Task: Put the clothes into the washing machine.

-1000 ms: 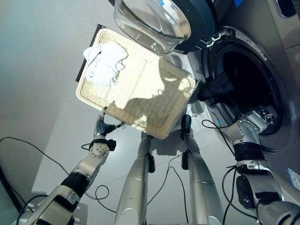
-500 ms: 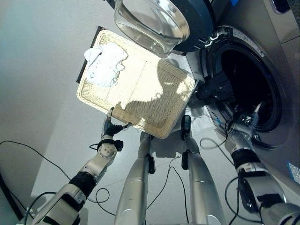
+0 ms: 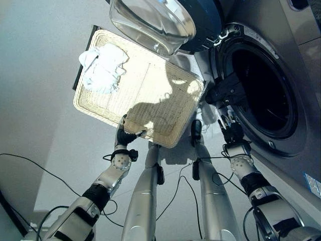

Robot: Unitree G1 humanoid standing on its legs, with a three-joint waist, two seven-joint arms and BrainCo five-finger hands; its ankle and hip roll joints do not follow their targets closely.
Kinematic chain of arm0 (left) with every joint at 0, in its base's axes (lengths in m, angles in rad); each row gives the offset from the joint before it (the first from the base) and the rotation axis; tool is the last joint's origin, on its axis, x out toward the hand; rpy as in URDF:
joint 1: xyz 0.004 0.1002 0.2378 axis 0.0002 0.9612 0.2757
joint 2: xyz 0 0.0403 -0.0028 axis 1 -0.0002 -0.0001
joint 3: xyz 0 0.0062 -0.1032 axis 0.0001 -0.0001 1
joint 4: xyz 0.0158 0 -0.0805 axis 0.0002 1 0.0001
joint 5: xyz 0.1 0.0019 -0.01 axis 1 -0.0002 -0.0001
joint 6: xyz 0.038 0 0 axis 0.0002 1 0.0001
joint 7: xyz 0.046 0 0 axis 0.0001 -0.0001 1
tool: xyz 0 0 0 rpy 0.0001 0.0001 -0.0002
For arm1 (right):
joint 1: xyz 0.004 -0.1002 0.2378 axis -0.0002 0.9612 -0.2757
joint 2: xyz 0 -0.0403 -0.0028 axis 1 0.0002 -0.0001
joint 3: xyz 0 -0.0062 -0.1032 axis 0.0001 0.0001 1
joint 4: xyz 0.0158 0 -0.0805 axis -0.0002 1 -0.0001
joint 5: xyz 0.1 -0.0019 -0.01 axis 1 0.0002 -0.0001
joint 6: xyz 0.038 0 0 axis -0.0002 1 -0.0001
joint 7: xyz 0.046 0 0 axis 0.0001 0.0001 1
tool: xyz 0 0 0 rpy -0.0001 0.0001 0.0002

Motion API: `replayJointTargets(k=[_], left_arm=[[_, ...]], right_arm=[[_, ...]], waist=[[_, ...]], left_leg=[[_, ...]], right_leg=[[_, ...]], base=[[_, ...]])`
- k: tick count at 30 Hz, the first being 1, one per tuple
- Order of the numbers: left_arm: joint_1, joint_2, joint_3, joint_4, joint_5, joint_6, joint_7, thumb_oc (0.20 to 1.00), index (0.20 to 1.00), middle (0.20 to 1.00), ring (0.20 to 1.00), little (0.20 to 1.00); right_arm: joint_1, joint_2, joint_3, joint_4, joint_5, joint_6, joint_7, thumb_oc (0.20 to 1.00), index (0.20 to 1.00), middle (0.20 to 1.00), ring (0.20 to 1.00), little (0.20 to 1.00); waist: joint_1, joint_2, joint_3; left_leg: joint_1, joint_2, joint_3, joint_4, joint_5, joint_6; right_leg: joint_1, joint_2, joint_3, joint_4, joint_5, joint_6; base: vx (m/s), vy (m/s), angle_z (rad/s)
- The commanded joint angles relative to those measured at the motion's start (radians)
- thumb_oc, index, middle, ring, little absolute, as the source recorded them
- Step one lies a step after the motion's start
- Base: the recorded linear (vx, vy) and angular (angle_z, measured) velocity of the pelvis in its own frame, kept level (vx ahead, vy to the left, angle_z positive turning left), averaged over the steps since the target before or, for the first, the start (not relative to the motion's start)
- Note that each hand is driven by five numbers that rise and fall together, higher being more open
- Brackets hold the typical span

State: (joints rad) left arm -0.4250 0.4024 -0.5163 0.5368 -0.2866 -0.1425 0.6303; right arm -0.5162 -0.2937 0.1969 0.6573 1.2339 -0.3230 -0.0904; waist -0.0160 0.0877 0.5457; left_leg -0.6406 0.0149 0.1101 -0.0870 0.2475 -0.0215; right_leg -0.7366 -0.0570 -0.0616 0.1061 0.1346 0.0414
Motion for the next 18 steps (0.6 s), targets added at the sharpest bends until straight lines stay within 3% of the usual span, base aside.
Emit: replayJointTargets(k=[1,6,9,15,18], left_arm=[[0.044,-0.019,0.033,-0.007,0.062,-0.020,0.047,1.000,1.000,1.000,1.000,1.000],[0.056,-0.041,0.045,0.012,0.050,-0.043,0.047,1.000,1.000,1.000,1.000,1.000],[0.056,-0.058,0.053,0.048,-0.018,-0.114,0.009,1.000,1.000,1.000,1.000,1.000],[0.047,-0.068,0.095,0.053,-0.193,-0.263,-0.105,1.000,1.000,1.000,1.000,1.000],[0.037,-0.061,0.122,0.046,-0.221,-0.300,-0.106,1.000,1.000,1.000,1.000,1.000]], right_arm=[[0.072,0.005,0.041,-0.073,-0.090,-0.033,-0.037,1.000,1.000,1.000,1.000,1.000],[0.092,0.033,0.084,-0.051,-0.125,0.050,-0.029,1.000,1.000,1.000,1.000,1.000],[0.066,0.040,0.077,0.058,-0.068,0.118,0.044,1.000,1.000,1.000,1.000,1.000],[0.007,0.028,0.011,0.210,0.015,0.169,0.117,1.000,1.000,1.000,1.000,1.000],[-0.021,0.014,-0.010,0.243,0.011,0.181,0.113,1.000,1.000,1.000,1.000,1.000]], waist=[[-0.021,0.002,-0.026],[-0.024,0.003,-0.026],[-0.018,0.011,-0.026],[-0.002,0.039,-0.026],[0.005,0.052,-0.026]], left_leg=[[-0.017,-0.068,0.002,0.038,-0.049,-0.031],[-0.027,-0.064,0.008,0.040,-0.045,-0.034],[-0.044,-0.063,0.011,0.049,-0.044,-0.038],[-0.081,-0.065,0.003,0.054,-0.037,-0.042],[-0.110,-0.067,-0.001,0.060,-0.029,-0.044]], right_leg=[[0.023,0.010,-0.033,-0.073,0.090,0.069],[0.013,0.011,-0.028,-0.073,0.088,0.065],[0.001,0.011,-0.028,-0.073,0.088,0.064],[-0.034,0.013,-0.022,-0.056,0.080,0.061],[-0.064,0.014,-0.021,-0.041,0.078,0.058]], base=[[-0.01,0.054,0.00],[0.00,0.047,-0.02],[0.01,0.030,-0.02],[0.02,0.006,-0.02],[0.00,0.000,0.00]])
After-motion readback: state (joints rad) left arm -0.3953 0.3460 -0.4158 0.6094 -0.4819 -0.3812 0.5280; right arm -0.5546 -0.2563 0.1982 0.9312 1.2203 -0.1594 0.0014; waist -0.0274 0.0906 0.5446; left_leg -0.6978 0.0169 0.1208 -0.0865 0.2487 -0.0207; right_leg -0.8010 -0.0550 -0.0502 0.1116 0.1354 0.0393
